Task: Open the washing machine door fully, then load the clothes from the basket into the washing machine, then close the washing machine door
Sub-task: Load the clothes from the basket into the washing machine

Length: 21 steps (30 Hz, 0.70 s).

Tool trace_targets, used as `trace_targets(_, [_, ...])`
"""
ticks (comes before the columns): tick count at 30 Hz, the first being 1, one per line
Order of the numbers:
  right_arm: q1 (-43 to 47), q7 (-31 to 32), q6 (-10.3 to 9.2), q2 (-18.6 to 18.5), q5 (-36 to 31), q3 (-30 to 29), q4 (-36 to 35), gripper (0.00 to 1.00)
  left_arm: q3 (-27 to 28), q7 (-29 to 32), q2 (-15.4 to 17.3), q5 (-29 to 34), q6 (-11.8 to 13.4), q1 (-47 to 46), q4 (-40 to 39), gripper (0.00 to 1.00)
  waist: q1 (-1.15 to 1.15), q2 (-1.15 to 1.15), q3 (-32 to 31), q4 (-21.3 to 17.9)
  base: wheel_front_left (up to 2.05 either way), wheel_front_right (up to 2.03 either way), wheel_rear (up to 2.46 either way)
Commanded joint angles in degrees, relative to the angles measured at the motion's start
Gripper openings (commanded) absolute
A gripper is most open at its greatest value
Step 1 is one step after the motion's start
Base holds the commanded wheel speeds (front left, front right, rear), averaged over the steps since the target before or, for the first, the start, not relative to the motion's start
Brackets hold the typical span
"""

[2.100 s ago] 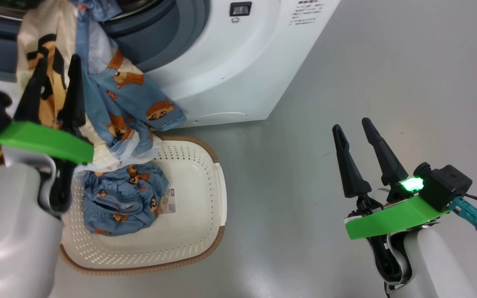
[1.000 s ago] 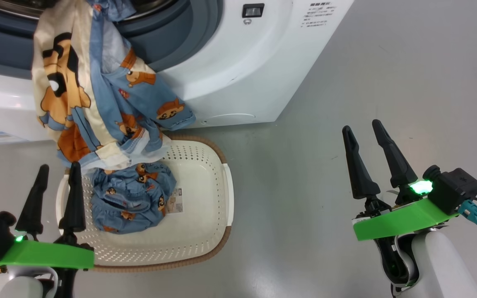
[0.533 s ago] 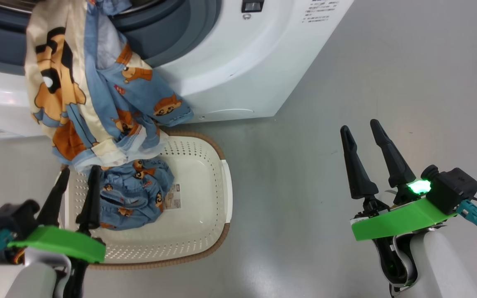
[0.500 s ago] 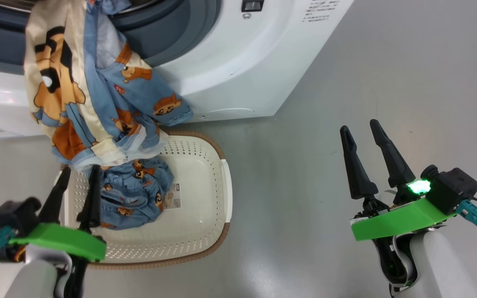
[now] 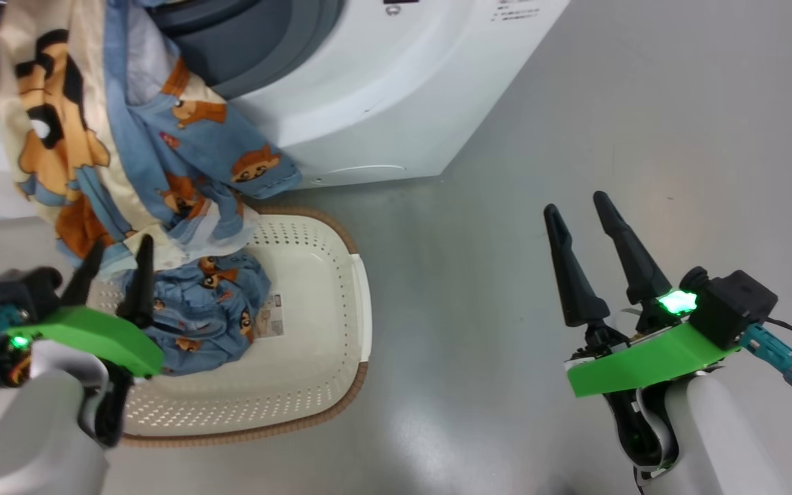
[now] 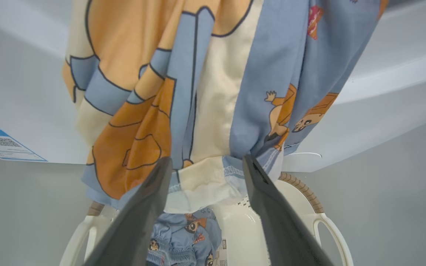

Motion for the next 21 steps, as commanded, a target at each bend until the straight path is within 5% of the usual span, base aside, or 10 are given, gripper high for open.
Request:
trace_targets(1, [-0.7, -0.3, 0.09, 0.5, -0.6, 2.0, -1.1, 1.00, 0.6, -0.3, 3.0, -0.6, -0.2, -2.1, 1.3, 1.00, 0.00, 0.00, 0.5, -0.7, 0.00, 0.00, 0.00])
trace_targets(11, [-1.7, -0.3, 0.09, 0.7, -0.5, 3.6, -1.0, 1.00, -5.1, -0.3, 6.8, -4.1, -0.2, -10.1, 8.8, 1.00, 0.00, 0.00, 2.4, -2.7, 0.00, 0.00, 0.00])
trace_targets(21, [-2.3, -0.3, 0.09, 0.8, -0.5, 3.9, -1.2, 1.00, -15.6, -0.3, 9.9, -12.3, -0.2, -13.8, 6.2, 1.00, 0.00, 0.00, 3.8, -3.6, 0.00, 0.00, 0.00])
